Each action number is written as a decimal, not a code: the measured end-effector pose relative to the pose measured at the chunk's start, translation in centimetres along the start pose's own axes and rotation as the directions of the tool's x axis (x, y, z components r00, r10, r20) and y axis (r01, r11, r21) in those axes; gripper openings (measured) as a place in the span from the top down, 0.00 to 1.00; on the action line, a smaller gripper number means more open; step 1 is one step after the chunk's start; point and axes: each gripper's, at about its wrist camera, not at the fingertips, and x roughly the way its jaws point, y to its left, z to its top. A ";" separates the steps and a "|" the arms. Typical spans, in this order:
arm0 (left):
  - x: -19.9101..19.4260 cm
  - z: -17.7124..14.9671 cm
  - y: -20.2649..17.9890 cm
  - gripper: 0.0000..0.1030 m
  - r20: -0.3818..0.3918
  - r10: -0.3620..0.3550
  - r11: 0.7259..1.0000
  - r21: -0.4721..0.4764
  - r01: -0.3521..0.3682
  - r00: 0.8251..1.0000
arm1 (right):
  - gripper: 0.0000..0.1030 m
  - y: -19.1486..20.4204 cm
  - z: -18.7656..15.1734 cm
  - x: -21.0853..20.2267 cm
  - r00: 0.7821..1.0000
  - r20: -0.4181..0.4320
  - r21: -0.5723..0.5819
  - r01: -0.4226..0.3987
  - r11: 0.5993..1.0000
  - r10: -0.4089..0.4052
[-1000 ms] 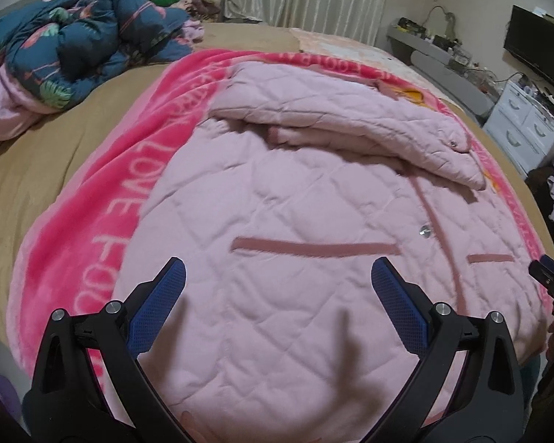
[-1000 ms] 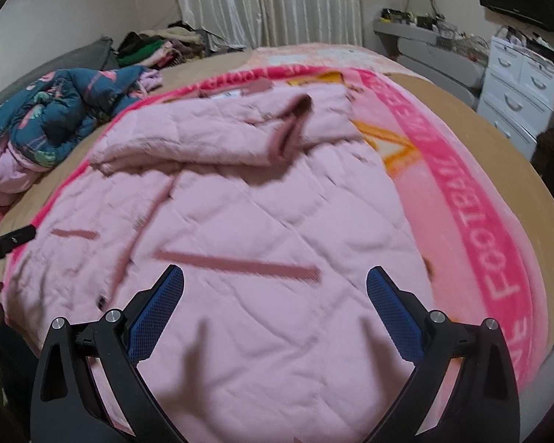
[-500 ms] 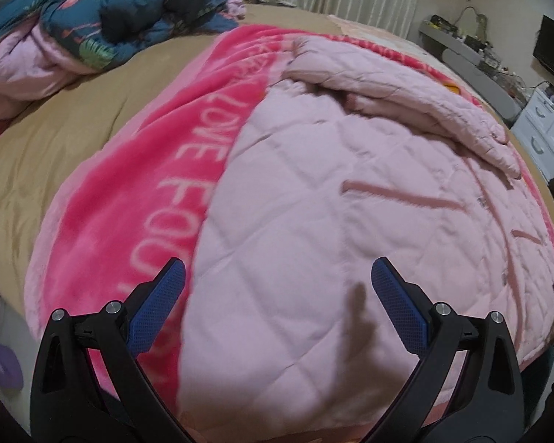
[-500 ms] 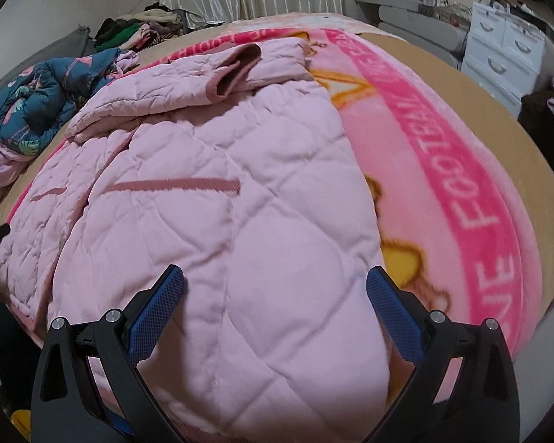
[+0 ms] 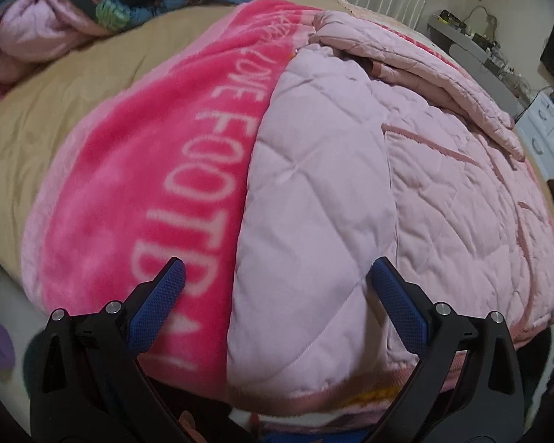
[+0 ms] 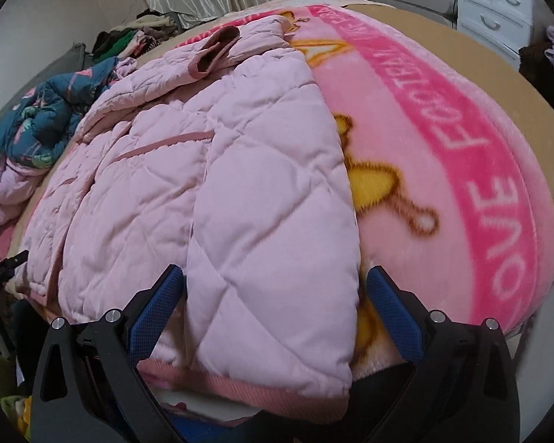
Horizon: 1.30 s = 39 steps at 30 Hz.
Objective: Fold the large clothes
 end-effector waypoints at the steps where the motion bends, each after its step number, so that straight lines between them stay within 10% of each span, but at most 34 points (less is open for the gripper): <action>1: 0.0 -0.2 0.4 0.08 -0.007 -0.018 1.000 -0.020 0.018 1.000 | 0.04 -0.1 -0.2 -0.1 1.000 0.000 0.002 -0.007 1.000 0.007; 12: 0.1 -1.9 -0.4 0.08 -0.035 -0.122 0.992 -0.033 0.121 0.992 | 0.07 -0.8 -2.5 -0.1 0.993 -0.030 0.025 -0.115 0.993 0.116; 18: 0.5 -2.1 -2.4 0.08 -0.049 -0.145 0.989 0.014 0.146 0.988 | 0.67 -0.3 -3.0 -1.5 0.976 0.001 0.013 -0.219 0.976 0.219; 22: 0.6 -1.9 -2.2 0.08 -0.042 -0.156 0.988 -0.013 0.155 0.987 | 0.83 0.4 -2.0 -3.6 0.961 0.062 -0.017 -0.270 0.963 0.270; 26: 0.3 -1.8 -2.9 0.11 -0.024 -0.148 0.989 0.006 0.148 0.989 | 0.84 1.0 -0.6 -5.4 0.939 0.122 -0.042 -0.320 0.947 0.323; 34: -1.0 -1.6 -4.2 0.81 0.019 -0.115 0.991 0.066 0.113 0.993 | 0.46 2.5 0.1 -3.2 0.952 0.032 -0.060 -0.302 0.951 0.304; 39: -2.3 -0.9 -4.5 0.89 0.056 -0.126 0.989 0.079 0.121 0.990 | 0.39 1.9 -1.0 -0.7 0.966 -0.033 0.007 -0.256 0.967 0.256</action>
